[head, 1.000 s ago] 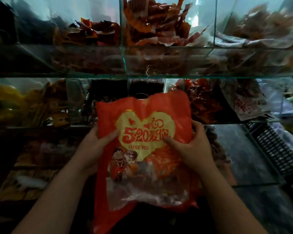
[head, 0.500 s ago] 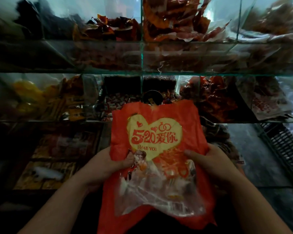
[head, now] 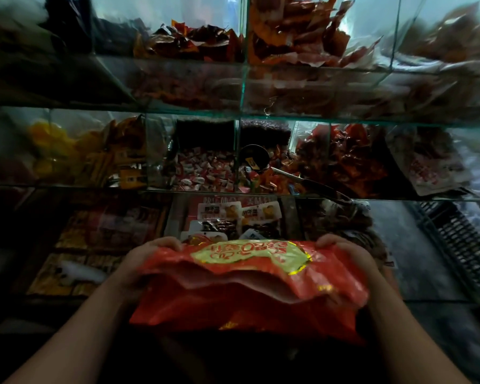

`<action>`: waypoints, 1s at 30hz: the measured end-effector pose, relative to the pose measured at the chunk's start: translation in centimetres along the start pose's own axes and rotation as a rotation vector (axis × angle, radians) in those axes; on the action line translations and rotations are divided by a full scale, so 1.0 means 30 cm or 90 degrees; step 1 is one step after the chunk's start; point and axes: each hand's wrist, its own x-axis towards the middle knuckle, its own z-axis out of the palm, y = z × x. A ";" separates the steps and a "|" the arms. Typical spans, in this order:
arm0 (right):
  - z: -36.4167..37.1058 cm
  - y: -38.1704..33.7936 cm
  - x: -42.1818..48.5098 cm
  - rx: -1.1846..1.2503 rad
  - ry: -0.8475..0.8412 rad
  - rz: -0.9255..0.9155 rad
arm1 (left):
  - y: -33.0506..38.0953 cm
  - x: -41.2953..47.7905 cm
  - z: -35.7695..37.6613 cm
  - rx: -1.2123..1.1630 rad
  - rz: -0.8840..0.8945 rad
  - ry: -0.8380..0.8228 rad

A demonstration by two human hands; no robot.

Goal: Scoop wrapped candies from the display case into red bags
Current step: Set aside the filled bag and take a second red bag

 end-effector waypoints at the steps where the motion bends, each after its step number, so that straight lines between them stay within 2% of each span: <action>1: -0.009 -0.006 0.001 0.008 -0.008 0.005 | 0.003 -0.005 -0.009 -0.054 -0.014 -0.039; 3: -0.015 -0.023 0.002 -0.002 -0.039 0.026 | 0.009 0.006 -0.022 -0.122 -0.124 -0.057; 4: -0.015 -0.035 0.005 -0.035 -0.063 0.025 | 0.027 0.013 -0.013 -0.056 -0.166 -0.054; 6: -0.026 -0.058 0.017 -0.163 -0.109 -0.037 | 0.074 0.042 0.013 0.241 -0.156 -0.107; 8: -0.025 -0.094 0.030 -0.287 -0.125 -0.117 | 0.118 0.067 0.070 0.554 -0.142 -0.234; 10: 0.008 -0.140 0.036 -0.323 -0.129 -0.164 | 0.139 0.089 0.146 0.665 -0.156 -0.327; 12: 0.060 -0.173 0.047 -0.351 -0.144 -0.200 | 0.142 0.107 0.232 0.705 -0.146 -0.396; 14: 0.109 -0.197 0.063 -0.380 -0.152 -0.230 | 0.116 0.130 0.291 0.671 -0.117 -0.449; 15: 0.121 -0.212 0.067 -0.391 -0.143 -0.245 | 0.099 0.141 0.300 0.646 -0.099 -0.434; 18: 0.111 -0.255 0.038 -0.540 -0.031 -0.296 | 0.070 0.155 0.265 0.523 -0.053 -0.225; 20: 0.092 -0.216 -0.001 -0.593 0.049 -0.303 | 0.041 0.140 0.243 0.383 -0.015 -0.104; 22: 0.104 -0.103 -0.040 -0.478 0.080 -0.239 | 0.005 0.108 0.254 0.263 0.017 -0.046; 24: 0.130 0.016 -0.060 -0.372 0.077 -0.137 | -0.041 0.075 0.289 0.180 0.023 -0.046; 28: 0.117 0.109 -0.064 -0.107 -0.116 0.064 | -0.108 0.043 0.311 0.062 -0.032 -0.035; 30: 0.103 0.112 -0.065 -0.081 -0.139 0.100 | -0.113 0.037 0.308 0.047 -0.067 -0.039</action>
